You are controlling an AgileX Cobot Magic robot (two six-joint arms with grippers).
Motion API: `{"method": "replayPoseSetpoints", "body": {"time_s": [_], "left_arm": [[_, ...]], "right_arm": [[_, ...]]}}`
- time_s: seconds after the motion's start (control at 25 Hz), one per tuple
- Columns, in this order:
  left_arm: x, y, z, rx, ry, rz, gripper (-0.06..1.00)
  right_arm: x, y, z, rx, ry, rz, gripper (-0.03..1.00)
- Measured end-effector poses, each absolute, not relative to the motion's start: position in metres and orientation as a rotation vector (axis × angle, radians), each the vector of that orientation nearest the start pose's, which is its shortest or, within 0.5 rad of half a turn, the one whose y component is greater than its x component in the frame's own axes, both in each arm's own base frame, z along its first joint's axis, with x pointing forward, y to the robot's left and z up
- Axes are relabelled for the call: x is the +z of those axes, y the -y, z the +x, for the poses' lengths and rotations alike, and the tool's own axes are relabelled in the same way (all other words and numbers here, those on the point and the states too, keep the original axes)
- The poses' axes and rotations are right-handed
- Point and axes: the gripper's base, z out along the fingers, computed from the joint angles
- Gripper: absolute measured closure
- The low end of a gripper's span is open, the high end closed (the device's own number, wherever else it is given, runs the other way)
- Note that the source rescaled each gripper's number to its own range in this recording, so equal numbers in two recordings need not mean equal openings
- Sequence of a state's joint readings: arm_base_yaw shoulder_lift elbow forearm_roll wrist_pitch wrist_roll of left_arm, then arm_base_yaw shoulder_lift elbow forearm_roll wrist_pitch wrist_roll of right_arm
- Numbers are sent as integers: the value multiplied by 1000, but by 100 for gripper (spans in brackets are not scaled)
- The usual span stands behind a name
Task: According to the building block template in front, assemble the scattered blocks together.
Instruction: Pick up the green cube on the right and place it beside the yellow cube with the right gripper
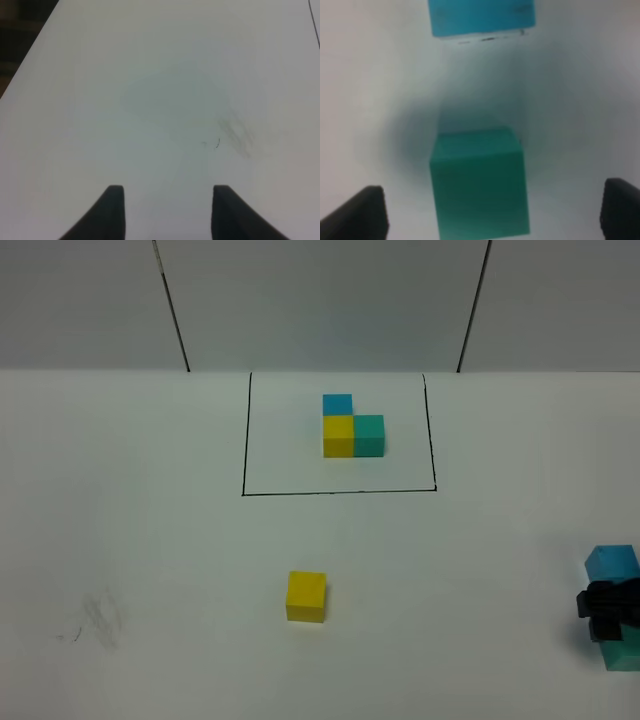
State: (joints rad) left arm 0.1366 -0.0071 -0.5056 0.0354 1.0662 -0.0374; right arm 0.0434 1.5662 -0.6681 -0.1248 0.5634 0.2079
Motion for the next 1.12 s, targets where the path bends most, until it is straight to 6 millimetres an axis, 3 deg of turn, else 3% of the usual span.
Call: {"method": "replayPoseSetpoints", "body": {"time_s": [0.28,0.36,0.44,0.52,0.56,0.72,0.84,0.96,1.12], "left_arm": [[278,-2,-7,104,-2030,-179,94],[278,-2,-7,104,-2030,-179,94],[278,-2,-7,104,-2030,-179,94],[278,-2,-7,104,-2030,-179,94],[278,-2,-7,104,-2030,-179,94],[278,-2,-7,104,-2030,-179,94],[278,-2,-7,104,-2030,-179,94],[278,-2,-7,104,-2030,-179,94],[278,-2,-7,104,-2030,-179,94]], "right_arm": [[127,-6,251,-64,-2975,94,23],[123,-6,252,-64,-2984,86,28],[121,-6,252,-66,-2992,69,44],[120,-6,251,-68,-2998,63,76],[120,-6,251,-68,-3000,63,97],[125,-6,249,-68,-3007,30,95],[145,-13,244,-54,-2960,-113,95],[165,-30,239,4,-2866,-368,95],[174,-61,235,88,-2729,-812,95]]}}
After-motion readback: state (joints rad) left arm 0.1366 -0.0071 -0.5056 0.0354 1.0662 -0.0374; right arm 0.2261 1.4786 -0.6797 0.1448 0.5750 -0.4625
